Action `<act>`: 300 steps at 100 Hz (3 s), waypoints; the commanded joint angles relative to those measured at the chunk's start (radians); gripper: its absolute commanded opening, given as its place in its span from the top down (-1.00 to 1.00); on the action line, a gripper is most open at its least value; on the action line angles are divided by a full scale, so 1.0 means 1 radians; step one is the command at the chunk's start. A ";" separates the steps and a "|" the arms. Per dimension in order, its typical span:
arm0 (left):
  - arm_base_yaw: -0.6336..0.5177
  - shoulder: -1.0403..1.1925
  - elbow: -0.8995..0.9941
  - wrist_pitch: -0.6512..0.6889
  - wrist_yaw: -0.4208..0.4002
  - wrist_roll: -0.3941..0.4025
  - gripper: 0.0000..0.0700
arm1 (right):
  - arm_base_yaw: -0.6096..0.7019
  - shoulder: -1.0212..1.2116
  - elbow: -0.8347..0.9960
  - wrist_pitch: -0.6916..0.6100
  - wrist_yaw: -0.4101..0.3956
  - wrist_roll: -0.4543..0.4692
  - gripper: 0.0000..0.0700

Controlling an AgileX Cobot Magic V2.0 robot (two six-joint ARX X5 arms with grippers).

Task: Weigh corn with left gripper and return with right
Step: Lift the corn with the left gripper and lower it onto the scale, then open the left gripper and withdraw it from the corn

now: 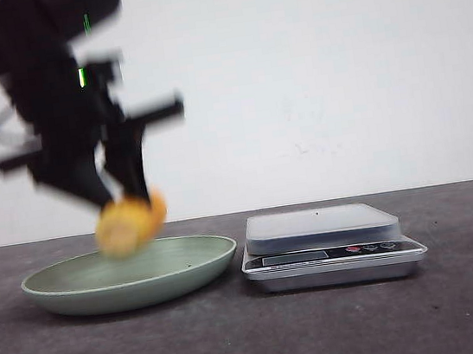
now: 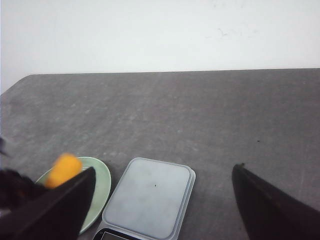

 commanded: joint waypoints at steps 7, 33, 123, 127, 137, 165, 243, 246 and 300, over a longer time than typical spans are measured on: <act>-0.048 -0.019 0.150 -0.032 0.015 0.030 0.99 | 0.004 0.005 0.018 0.006 -0.001 -0.004 -0.58; -0.166 0.144 0.346 -0.007 -0.007 -0.004 0.98 | 0.004 0.005 0.018 0.006 -0.001 -0.003 -0.58; -0.227 0.518 0.442 0.092 0.012 -0.043 0.98 | 0.004 0.003 0.018 -0.009 0.000 -0.001 -0.58; -0.227 0.518 0.442 0.097 0.013 -0.042 0.88 | 0.004 0.003 0.018 -0.009 0.000 0.000 -0.58; -0.229 0.518 0.442 0.101 0.013 -0.040 0.22 | 0.004 0.003 0.018 -0.009 0.000 -0.001 -0.58; -0.235 0.476 0.456 0.107 0.011 -0.009 -0.38 | 0.004 0.003 0.018 -0.010 0.000 -0.003 -0.58; -0.064 -0.585 0.481 -0.499 -0.395 0.274 -0.21 | 0.117 0.140 0.018 0.073 0.008 0.023 -0.66; -0.065 -0.624 0.478 -0.524 -0.409 0.273 -0.21 | 0.139 0.161 0.018 0.090 0.013 0.029 -0.66; -0.064 -1.134 0.211 -0.859 -0.378 0.000 -0.21 | 0.433 0.649 0.020 0.357 0.261 0.146 -0.78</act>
